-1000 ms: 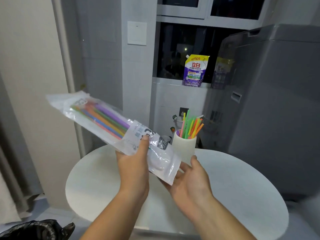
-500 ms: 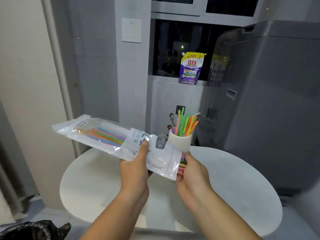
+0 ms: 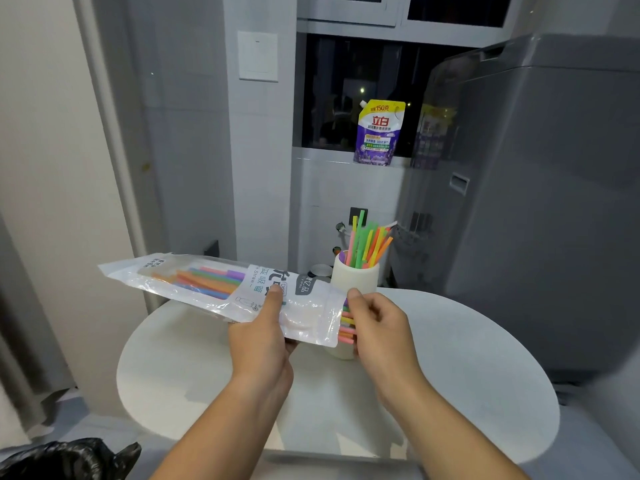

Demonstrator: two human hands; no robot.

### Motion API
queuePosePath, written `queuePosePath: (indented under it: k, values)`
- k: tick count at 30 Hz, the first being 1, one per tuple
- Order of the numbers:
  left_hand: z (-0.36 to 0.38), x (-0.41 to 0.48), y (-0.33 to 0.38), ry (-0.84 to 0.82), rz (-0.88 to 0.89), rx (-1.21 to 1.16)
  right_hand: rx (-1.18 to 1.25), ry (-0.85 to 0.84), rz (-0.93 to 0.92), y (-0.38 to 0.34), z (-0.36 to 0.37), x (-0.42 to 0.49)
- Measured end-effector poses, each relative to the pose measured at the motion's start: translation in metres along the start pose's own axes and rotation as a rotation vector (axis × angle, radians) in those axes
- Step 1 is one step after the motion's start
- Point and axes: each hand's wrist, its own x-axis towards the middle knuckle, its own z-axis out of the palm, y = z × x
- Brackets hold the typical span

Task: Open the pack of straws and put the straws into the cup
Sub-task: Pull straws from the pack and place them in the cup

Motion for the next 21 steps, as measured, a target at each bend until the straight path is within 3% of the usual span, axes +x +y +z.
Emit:
queuePosePath:
  k: [7, 16, 21]
  values:
    - [-0.001, 0.002, 0.004, 0.053, 0.019, -0.04, -0.178, 0.023, -0.105, 0.009, -0.01, 0.01]
    - [0.003, 0.0, 0.002, 0.077, 0.032, -0.102, -0.012, -0.026, 0.023, 0.008, -0.01, 0.012]
    - [0.002, 0.002, 0.002, 0.079, 0.017, -0.122, -0.209, 0.034, -0.133, 0.01, -0.013, 0.016]
